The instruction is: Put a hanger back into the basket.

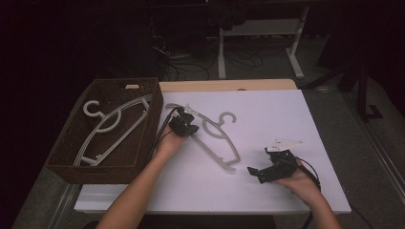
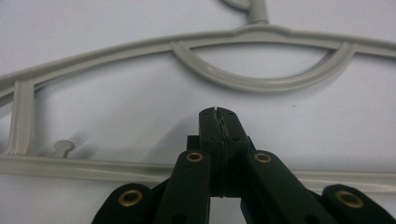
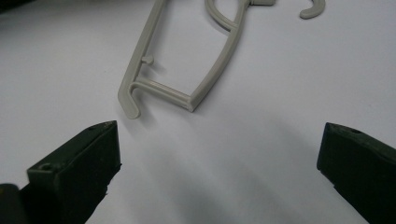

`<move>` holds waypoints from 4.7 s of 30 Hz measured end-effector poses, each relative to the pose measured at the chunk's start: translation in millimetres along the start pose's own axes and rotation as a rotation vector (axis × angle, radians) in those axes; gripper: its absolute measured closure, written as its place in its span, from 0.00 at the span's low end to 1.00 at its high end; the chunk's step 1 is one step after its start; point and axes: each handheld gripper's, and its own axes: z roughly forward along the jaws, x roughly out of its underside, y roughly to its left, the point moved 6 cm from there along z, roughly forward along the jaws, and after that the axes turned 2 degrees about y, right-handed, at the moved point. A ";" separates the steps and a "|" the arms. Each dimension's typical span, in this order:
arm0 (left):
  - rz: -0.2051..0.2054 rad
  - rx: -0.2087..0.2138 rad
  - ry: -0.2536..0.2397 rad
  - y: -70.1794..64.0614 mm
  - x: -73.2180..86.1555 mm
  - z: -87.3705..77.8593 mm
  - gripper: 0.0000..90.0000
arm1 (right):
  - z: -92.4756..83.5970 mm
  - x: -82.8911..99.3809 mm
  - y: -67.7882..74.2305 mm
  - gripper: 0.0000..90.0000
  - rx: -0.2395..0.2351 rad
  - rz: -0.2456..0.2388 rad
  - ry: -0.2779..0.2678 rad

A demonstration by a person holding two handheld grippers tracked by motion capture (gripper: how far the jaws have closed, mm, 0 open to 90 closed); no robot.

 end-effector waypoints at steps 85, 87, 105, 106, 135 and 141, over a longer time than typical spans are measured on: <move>-0.048 0.049 -0.090 -15.6 12.4 -34.0 0.90 | -2.5 -9.1 -35.0 0.61 -0.021 0.048 0.164; -0.074 0.040 -0.063 -10.7 13.2 -25.2 0.96 | -3.7 -9.4 -30.7 0.53 -0.036 0.056 0.155; 0.008 0.119 0.124 -46.5 52.5 -37.1 1.00 | -20.1 -9.8 -25.7 0.41 0.004 0.102 0.078; 0.007 0.138 0.125 -50.5 55.9 -40.2 1.00 | -21.5 -8.5 -25.0 0.41 0.005 0.103 0.079; -0.039 0.324 -0.129 -60.7 38.2 -56.1 0.35 | -52.0 42.0 19.1 0.99 -0.061 0.046 0.140; -0.027 0.340 -0.133 -62.8 35.6 -52.3 0.35 | -51.4 49.9 21.9 0.99 -0.069 0.039 0.170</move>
